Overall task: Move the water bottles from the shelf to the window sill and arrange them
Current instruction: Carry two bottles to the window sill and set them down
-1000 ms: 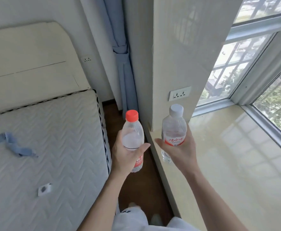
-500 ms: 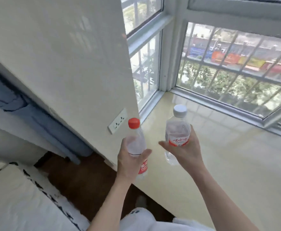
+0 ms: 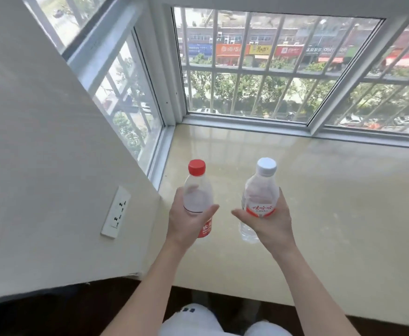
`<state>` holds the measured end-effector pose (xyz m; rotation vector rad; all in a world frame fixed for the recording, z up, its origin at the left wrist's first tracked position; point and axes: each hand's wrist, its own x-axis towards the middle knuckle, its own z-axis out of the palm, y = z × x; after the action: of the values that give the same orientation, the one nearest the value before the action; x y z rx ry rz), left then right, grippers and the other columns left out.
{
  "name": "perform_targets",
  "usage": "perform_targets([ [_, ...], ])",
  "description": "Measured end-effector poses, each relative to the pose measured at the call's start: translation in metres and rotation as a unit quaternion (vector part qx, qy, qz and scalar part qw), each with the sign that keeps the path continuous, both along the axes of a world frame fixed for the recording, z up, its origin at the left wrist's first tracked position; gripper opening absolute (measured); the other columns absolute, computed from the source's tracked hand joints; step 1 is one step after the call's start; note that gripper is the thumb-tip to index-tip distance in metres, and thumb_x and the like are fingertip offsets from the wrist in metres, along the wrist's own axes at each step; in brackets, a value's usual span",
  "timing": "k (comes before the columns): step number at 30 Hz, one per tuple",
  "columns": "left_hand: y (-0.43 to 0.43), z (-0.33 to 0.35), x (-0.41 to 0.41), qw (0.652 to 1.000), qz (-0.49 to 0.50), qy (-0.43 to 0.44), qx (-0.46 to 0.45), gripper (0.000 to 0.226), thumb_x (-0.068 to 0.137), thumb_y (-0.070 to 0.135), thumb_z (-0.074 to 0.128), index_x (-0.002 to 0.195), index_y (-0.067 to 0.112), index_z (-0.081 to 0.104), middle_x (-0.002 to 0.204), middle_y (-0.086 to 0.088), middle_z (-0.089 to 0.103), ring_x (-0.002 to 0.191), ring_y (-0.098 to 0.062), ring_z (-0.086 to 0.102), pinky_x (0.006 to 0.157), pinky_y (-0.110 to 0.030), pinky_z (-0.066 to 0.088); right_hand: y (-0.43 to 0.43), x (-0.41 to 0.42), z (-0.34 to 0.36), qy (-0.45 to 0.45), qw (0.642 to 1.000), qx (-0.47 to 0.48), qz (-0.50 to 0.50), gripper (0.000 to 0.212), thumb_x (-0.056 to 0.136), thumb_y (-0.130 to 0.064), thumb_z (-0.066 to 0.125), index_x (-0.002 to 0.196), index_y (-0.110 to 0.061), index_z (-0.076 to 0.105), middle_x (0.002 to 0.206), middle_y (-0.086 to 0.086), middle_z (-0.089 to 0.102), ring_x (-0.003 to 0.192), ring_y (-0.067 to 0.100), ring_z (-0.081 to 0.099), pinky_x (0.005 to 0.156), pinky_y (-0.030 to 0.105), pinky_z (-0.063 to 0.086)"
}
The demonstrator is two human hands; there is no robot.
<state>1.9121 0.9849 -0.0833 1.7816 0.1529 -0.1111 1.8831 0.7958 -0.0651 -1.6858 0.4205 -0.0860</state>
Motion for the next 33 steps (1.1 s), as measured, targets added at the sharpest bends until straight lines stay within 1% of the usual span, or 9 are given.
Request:
perform_targets([
  [2, -0.005, -0.011, 0.008, 1.000, -0.014, 0.007, 0.007, 0.057, 0.067, 0.024, 0.090, 0.114, 0.020, 0.057, 0.101, 0.019, 0.064, 0.096, 0.007, 0.060, 0.078, -0.006, 0.044, -0.004, 0.001, -0.012, 0.015, 1.000, 0.006, -0.014, 0.059, 0.058, -0.012, 0.095, 0.101, -0.022, 0.056, 0.088, -0.006, 0.066, 0.080, 0.011, 0.066, 0.072, 0.029, 0.056],
  [5, -0.009, -0.032, 0.016, 0.999, -0.028, 0.032, 0.010, 0.061, 0.060, 0.038, 0.088, 0.109, 0.021, 0.057, 0.100, 0.004, 0.066, 0.097, -0.012, 0.064, 0.081, -0.025, 0.053, -0.004, 0.005, -0.032, 0.035, 0.999, 0.015, -0.035, 0.059, 0.060, -0.012, 0.095, 0.104, -0.020, 0.057, 0.090, -0.005, 0.065, 0.080, 0.008, 0.066, 0.071, 0.025, 0.054],
  [9, -0.010, -0.078, 0.029, 0.996, -0.024, 0.078, 0.022, 0.059, 0.058, 0.037, 0.089, 0.108, 0.027, 0.058, 0.100, 0.006, 0.067, 0.099, -0.014, 0.064, 0.082, -0.031, 0.055, -0.009, 0.015, -0.077, 0.057, 0.997, 0.021, -0.050, 0.067, 0.061, -0.014, 0.094, 0.115, -0.021, 0.057, 0.101, -0.002, 0.067, 0.089, 0.011, 0.068, 0.072, 0.020, 0.053],
  [12, -0.009, -0.121, 0.043, 0.994, -0.026, 0.103, 0.029, 0.053, 0.062, 0.025, 0.090, 0.104, 0.022, 0.058, 0.091, 0.010, 0.064, 0.091, -0.015, 0.064, 0.073, -0.026, 0.053, -0.014, 0.027, -0.123, 0.089, 0.995, 0.026, -0.033, 0.055, 0.062, -0.012, 0.093, 0.107, -0.013, 0.061, 0.097, 0.010, 0.069, 0.084, 0.018, 0.068, 0.067, 0.017, 0.051],
  [14, -0.008, -0.150, 0.054, 0.993, -0.035, 0.111, 0.030, 0.051, 0.063, 0.023, 0.090, 0.102, 0.027, 0.057, 0.086, 0.012, 0.064, 0.085, -0.018, 0.063, 0.070, -0.031, 0.054, -0.016, 0.036, -0.156, 0.104, 0.994, 0.027, -0.020, 0.053, 0.062, -0.013, 0.094, 0.104, -0.011, 0.062, 0.095, 0.010, 0.069, 0.083, 0.019, 0.068, 0.067, 0.019, 0.051],
  [17, -0.005, -0.191, 0.073, 0.992, -0.025, 0.118, 0.037, 0.057, 0.059, 0.030, 0.091, 0.103, 0.039, 0.056, 0.093, 0.019, 0.066, 0.094, -0.010, 0.064, 0.083, -0.041, 0.058, -0.014, 0.052, -0.199, 0.115, 0.993, 0.018, -0.018, 0.054, 0.061, -0.016, 0.094, 0.104, -0.015, 0.062, 0.097, 0.006, 0.070, 0.088, 0.018, 0.069, 0.071, 0.023, 0.053],
  [20, -0.002, -0.222, 0.088, 0.992, -0.022, 0.118, 0.038, 0.072, 0.052, 0.044, 0.093, 0.112, 0.037, 0.055, 0.104, 0.009, 0.068, 0.104, -0.020, 0.065, 0.088, -0.052, 0.056, -0.012, 0.065, -0.232, 0.111, 0.993, -0.003, -0.037, 0.058, 0.057, -0.025, 0.095, 0.103, -0.021, 0.059, 0.100, 0.001, 0.070, 0.094, 0.019, 0.068, 0.080, 0.034, 0.057],
  [27, -0.004, -0.253, 0.110, 0.995, -0.024, 0.078, 0.057, 0.070, 0.053, 0.042, 0.091, 0.113, 0.033, 0.056, 0.104, 0.014, 0.067, 0.105, -0.012, 0.063, 0.094, -0.037, 0.053, -0.004, 0.096, -0.265, 0.071, 0.994, -0.039, -0.079, 0.069, 0.054, -0.031, 0.096, 0.109, -0.022, 0.057, 0.103, -0.008, 0.068, 0.096, 0.010, 0.065, 0.084, 0.031, 0.054],
  [33, -0.004, -0.267, 0.116, 0.996, -0.029, 0.062, 0.064, 0.071, 0.054, 0.043, 0.089, 0.116, 0.027, 0.056, 0.098, 0.018, 0.066, 0.100, -0.009, 0.064, 0.086, -0.024, 0.052, 0.005, 0.109, -0.284, 0.062, 0.992, -0.060, -0.097, 0.075, 0.051, -0.034, 0.098, 0.112, -0.022, 0.056, 0.104, -0.008, 0.068, 0.099, 0.012, 0.064, 0.083, 0.026, 0.051],
])
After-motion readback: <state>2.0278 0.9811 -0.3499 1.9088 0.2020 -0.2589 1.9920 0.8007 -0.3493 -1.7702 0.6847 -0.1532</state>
